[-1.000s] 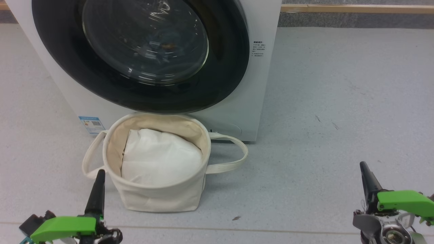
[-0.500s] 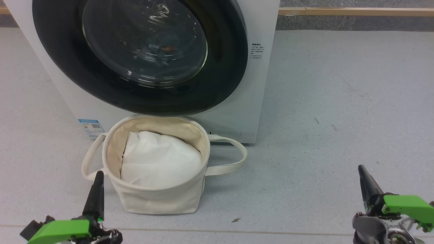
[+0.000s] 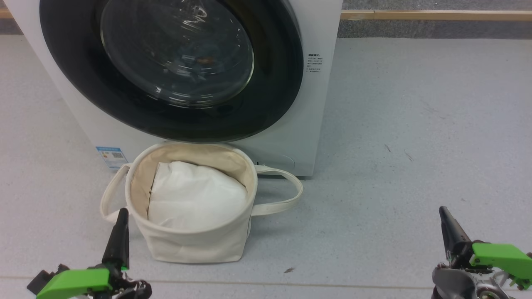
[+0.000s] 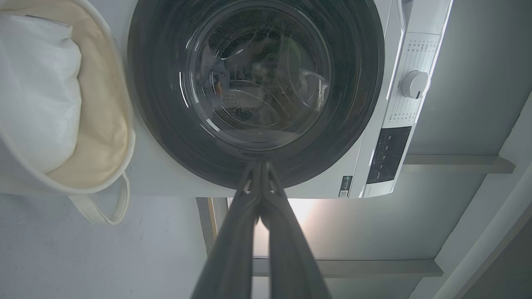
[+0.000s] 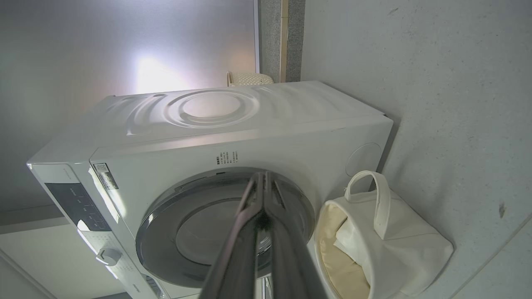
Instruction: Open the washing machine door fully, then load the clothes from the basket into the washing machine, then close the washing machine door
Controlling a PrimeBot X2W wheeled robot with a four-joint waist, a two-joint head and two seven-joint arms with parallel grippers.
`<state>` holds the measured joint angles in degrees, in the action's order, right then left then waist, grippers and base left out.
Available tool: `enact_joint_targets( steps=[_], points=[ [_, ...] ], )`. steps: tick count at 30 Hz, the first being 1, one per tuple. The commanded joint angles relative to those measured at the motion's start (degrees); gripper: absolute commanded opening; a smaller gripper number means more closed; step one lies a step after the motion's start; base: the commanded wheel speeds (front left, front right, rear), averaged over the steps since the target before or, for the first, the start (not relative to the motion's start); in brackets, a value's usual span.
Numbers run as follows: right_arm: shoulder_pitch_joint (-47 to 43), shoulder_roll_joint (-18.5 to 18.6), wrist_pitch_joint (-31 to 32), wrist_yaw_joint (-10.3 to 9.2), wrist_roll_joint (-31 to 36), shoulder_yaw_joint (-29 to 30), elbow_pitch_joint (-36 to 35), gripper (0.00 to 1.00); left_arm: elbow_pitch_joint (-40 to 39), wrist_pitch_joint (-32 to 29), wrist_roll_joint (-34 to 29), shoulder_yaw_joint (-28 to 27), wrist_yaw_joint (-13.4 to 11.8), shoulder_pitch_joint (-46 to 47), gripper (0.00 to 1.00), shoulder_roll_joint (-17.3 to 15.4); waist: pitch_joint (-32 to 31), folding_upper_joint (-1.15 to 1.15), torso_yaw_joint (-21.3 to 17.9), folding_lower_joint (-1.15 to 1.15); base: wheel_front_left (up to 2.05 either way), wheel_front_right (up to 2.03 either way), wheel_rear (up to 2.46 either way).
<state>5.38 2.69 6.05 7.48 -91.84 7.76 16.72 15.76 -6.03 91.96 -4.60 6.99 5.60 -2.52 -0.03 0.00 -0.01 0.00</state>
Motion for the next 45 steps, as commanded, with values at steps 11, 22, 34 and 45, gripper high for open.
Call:
enact_joint_targets(
  steps=[11, 22, 34, 45],
  points=[
    [1.4, 0.2, 0.5, 0.01, -0.2, -1.1, -2.2, 0.0, -2.2, -0.5, 0.1, -2.0, -0.2, 0.9, 0.0, -0.4, 0.0, 0.0, 0.0, 0.0, 0.0, 0.0, 0.0],
    [1.4, 0.2, 0.5, 0.01, -0.2, -1.1, -2.2, 0.0, -2.2, -0.5, 0.1, -2.0, -0.2, 0.9, 0.0, -0.4, 0.0, 0.0, 0.0, 0.0, 0.0, 0.0, 0.0],
    [1.4, 0.2, 0.5, 0.01, -0.2, -1.1, -2.2, 0.0, -2.2, -0.5, 0.1, -2.0, -0.2, 0.9, 0.0, -0.4, 0.0, 0.0, 0.0, 0.0, 0.0, 0.0, 0.0],
    [1.4, 0.2, 0.5, 0.01, -0.2, -1.1, -2.2, 0.0, -2.2, -0.5, 0.1, -2.0, -0.2, 0.9, 0.0, -0.4, 0.0, 0.0, 0.0, 0.0, 0.0, 0.0, 0.0]
  ],
)
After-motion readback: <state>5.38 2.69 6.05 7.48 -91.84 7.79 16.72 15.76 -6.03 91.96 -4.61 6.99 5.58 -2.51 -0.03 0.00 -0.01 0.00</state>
